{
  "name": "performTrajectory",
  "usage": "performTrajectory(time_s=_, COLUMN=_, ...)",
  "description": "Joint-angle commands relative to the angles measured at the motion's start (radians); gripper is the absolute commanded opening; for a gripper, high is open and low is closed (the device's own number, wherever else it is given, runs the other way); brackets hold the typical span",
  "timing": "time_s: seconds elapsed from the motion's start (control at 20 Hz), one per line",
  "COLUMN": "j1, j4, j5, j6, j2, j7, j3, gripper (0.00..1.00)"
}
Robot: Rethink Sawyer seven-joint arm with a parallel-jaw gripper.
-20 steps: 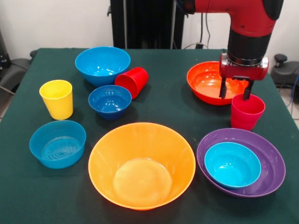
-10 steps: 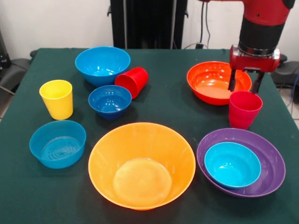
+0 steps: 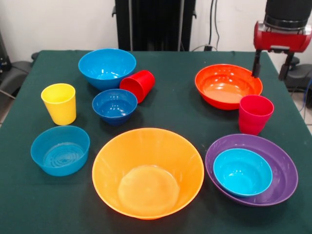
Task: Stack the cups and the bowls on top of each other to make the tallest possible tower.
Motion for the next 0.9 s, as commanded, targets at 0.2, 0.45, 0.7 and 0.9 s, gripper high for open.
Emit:
performTrajectory(time_s=0.2, j1=-0.016, j4=0.093, j5=0.024, j6=0.085, j2=-0.032, j7=0.138, j3=0.049, gripper=1.0)
performTrajectory(time_s=0.45, j1=-0.017, j4=0.143, j5=0.023, j6=0.05, j2=-0.034, j7=0.142, j3=0.055, gripper=1.0)
performTrajectory(time_s=0.7, j1=-0.01, j4=0.183, j5=0.026, j6=-0.008, j2=-0.022, j7=0.161, j3=0.061, gripper=1.0)
performTrajectory(time_s=0.9, j1=-0.004, j4=0.199, j5=0.028, j6=-0.032, j2=-0.014, j7=0.17, j3=0.06, gripper=1.0)
